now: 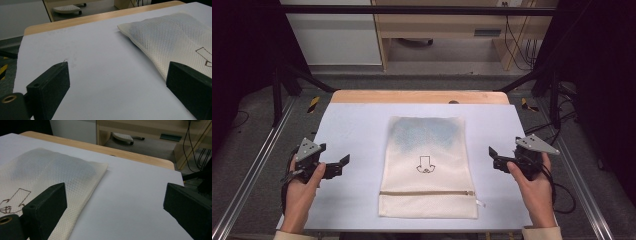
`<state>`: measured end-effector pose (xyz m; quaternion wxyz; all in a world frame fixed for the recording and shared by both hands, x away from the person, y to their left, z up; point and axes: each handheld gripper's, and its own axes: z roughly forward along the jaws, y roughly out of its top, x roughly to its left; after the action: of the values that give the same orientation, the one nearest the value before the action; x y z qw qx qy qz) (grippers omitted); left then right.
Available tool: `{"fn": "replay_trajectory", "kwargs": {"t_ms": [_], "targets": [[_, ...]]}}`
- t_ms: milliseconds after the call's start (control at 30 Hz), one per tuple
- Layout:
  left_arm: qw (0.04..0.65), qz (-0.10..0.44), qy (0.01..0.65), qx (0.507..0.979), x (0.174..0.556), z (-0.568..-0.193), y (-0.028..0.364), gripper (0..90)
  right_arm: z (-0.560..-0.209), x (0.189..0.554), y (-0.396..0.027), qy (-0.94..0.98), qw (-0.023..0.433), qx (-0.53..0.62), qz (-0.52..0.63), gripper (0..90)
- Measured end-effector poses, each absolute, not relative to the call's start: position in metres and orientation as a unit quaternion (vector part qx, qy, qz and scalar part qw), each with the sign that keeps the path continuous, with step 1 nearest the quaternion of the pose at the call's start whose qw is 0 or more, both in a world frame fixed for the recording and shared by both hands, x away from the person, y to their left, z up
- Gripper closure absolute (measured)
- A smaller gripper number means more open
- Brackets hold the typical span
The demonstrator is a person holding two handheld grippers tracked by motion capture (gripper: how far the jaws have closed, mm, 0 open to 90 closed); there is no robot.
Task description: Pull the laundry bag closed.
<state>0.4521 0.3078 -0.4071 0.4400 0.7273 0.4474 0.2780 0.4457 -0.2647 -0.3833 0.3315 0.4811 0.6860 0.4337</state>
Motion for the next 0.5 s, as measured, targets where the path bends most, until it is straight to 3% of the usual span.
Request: {"fn": "replay_trajectory", "kwargs": {"t_ms": [500], "targets": [[0.441, 0.307, 0.452, 0.712, 0.455, -0.42, 0.331, 4.6, -0.402, 0.442, -0.296, 0.675, 0.349, 0.505, 0.409, 5.0]]}}
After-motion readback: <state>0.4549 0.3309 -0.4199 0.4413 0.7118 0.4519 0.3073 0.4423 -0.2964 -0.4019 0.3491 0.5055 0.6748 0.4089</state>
